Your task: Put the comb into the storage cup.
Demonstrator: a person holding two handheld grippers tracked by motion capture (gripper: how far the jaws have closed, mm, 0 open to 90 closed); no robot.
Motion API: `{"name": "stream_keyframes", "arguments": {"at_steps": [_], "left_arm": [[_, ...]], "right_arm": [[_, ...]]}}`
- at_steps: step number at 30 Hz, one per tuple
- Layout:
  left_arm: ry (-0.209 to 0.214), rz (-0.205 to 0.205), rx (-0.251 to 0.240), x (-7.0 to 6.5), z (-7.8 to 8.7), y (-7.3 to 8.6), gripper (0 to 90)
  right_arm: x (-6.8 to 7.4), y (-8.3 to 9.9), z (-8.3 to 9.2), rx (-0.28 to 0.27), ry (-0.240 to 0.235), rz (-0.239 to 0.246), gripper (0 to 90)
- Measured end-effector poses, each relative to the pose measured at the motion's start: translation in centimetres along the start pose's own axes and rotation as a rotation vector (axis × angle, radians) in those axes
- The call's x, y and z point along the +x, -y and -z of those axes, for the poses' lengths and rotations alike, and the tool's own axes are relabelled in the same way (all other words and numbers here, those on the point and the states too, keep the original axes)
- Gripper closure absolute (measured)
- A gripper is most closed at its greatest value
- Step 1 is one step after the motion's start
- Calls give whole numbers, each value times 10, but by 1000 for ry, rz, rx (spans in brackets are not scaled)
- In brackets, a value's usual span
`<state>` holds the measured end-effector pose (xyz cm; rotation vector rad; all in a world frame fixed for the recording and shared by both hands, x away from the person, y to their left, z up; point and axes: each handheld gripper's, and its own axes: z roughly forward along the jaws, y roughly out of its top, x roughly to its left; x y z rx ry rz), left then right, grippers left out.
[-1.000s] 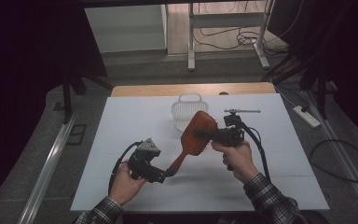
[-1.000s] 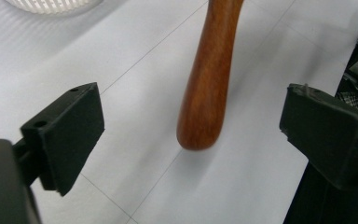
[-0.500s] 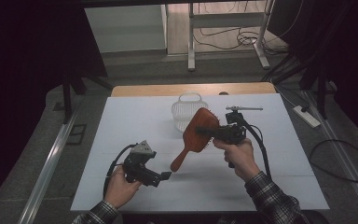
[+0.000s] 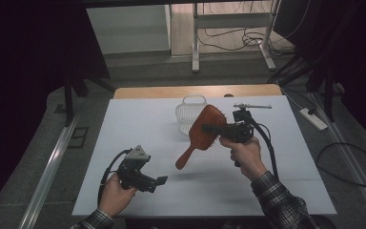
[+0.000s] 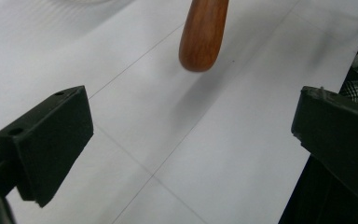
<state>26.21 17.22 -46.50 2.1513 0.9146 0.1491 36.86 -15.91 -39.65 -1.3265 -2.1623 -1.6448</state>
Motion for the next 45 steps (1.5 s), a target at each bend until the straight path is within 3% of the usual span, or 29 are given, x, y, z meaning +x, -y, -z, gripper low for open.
{"name": "stream_keyframes", "arguments": {"at_steps": [16, 23, 28, 45], "left_arm": [[-40, 60, -38, 7, 24, 28, 0], [-56, 63, -31, 7, 30, 37, 0], [-50, 98, -32, 9, 34, 43, 0], [-76, 130, -58, 9, 51, 59, 0]], "right_arm": [[-5, -15, -1, -35, 18, 1, 531], [-5, -20, -3, -39, 26, 4, 531], [-7, -23, -4, -42, 28, 6, 531], [-13, -40, -5, -80, 58, -1, 531]]}}
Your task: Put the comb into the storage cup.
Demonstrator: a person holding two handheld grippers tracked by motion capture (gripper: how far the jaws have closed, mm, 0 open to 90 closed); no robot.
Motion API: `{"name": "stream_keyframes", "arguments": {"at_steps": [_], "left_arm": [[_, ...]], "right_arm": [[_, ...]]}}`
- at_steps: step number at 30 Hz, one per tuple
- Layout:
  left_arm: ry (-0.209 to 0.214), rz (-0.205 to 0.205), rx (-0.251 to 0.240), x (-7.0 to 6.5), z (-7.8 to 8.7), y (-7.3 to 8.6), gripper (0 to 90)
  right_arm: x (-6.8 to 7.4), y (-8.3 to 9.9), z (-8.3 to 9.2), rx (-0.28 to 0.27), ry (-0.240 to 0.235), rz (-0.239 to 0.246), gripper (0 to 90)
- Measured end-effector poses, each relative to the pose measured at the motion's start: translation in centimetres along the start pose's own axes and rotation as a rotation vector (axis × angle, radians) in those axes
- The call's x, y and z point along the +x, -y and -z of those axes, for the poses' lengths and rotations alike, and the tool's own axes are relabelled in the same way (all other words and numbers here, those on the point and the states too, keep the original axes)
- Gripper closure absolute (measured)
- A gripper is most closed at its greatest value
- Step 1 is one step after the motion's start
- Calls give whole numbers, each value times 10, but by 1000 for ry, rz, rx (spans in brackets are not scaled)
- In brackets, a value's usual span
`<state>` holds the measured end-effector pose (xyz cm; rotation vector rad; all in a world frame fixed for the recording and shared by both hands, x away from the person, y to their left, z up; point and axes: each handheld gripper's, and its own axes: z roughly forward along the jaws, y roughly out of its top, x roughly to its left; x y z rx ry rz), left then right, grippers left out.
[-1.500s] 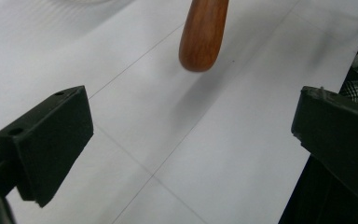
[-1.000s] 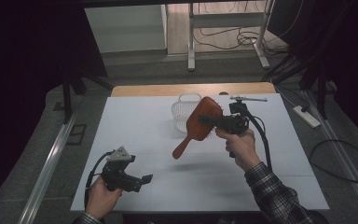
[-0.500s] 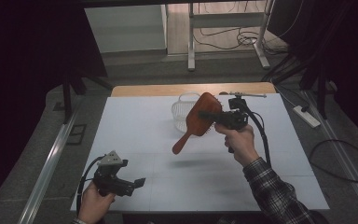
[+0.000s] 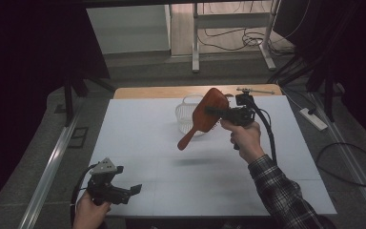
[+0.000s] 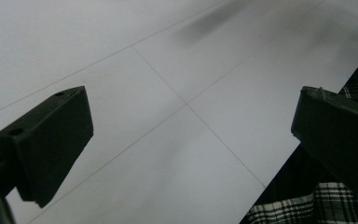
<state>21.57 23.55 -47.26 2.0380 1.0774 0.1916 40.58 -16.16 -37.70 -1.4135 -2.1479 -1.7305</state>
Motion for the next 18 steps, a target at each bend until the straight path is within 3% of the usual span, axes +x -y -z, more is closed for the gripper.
{"name": "stream_keyframes", "arguments": {"at_steps": [18], "left_arm": [[2, 37, 2, 1, 11, 12, 0]], "right_arm": [[-1, -21, -5, -36, 34, 4, 531]]}}
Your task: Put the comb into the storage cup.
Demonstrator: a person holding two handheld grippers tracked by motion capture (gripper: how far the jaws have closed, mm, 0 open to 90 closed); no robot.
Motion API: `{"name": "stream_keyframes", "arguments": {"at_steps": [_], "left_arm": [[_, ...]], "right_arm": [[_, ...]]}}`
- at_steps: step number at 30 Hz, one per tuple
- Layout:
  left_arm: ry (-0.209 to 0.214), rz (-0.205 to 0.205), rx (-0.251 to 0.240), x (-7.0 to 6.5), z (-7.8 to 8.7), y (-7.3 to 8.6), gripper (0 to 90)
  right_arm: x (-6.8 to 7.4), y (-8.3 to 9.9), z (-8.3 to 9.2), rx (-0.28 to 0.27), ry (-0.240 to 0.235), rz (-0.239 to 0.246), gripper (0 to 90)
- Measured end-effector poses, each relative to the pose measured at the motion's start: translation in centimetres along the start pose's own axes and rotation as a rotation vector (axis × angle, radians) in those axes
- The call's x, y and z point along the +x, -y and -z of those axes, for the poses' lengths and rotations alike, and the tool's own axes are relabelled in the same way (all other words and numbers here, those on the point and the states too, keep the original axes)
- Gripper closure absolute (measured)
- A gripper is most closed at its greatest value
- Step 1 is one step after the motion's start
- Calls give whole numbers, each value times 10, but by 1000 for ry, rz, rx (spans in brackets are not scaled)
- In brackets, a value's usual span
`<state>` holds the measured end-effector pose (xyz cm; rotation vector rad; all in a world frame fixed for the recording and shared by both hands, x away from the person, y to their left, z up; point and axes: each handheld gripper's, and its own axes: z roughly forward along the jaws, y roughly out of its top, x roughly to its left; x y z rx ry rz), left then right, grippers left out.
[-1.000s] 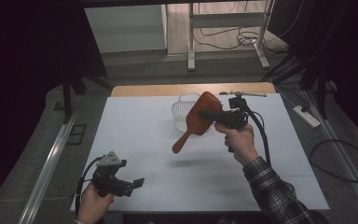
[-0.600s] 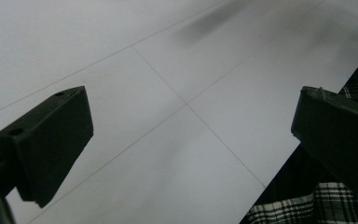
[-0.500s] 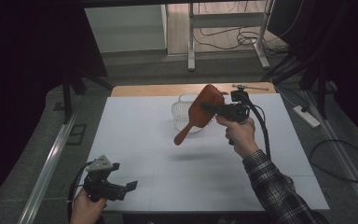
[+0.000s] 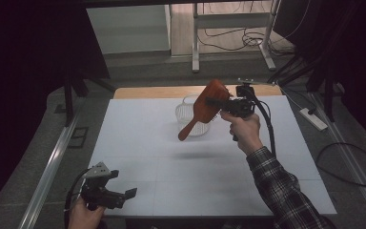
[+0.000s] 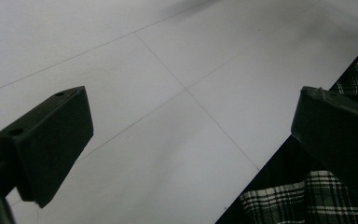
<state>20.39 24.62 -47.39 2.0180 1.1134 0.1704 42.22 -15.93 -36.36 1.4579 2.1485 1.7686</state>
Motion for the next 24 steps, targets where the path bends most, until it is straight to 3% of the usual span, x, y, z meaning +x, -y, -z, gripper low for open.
{"name": "stream_keyframes", "arguments": {"at_steps": [10, 24], "left_arm": [[-2, 5, -2, 0, 3, 2, 0], [-33, -2, 6, -1, 5, 3, 0]], "right_arm": [[-4, -11, -2, -28, 15, -8, 531], [-14, -28, -6, -63, 73, -10, 530]]}}
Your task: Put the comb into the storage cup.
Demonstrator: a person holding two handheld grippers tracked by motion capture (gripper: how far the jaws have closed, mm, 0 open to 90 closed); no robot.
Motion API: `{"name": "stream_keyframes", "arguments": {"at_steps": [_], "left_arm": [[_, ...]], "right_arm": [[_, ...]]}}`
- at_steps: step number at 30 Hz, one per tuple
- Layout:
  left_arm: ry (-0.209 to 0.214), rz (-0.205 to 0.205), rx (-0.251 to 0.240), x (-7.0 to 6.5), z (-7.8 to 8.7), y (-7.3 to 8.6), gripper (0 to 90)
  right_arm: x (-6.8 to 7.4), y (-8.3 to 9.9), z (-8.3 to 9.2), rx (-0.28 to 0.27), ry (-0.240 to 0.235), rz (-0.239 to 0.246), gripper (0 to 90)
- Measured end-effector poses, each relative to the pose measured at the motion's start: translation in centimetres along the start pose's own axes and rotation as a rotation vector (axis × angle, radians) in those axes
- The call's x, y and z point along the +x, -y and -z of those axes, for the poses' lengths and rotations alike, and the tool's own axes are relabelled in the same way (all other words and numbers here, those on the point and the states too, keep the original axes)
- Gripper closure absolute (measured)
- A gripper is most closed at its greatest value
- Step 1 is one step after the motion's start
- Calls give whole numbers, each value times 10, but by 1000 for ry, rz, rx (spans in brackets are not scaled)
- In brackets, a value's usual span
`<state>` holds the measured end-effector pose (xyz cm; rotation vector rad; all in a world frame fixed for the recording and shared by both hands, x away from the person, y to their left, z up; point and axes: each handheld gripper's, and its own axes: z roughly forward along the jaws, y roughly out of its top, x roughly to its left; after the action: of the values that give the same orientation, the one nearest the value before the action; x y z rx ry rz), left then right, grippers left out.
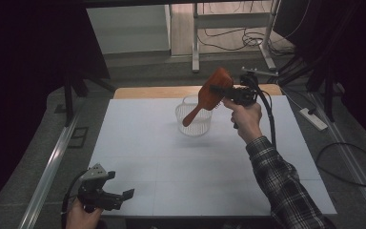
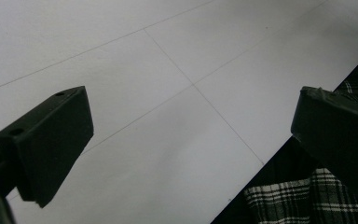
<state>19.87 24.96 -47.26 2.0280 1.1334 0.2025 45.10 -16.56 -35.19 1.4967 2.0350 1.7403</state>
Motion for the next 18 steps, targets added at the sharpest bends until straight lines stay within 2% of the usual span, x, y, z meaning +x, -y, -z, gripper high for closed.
{"name": "stream_keyframes", "arguments": {"at_steps": [6, 18], "left_arm": [[0, 2, 4, 0, -1, 0, 0], [3, 5, 12, 1, -2, 0, 2]], "right_arm": [[-4, -6, -4, -12, 6, -20, 531], [-5, -16, -10, -26, 51, -5, 530]]}}
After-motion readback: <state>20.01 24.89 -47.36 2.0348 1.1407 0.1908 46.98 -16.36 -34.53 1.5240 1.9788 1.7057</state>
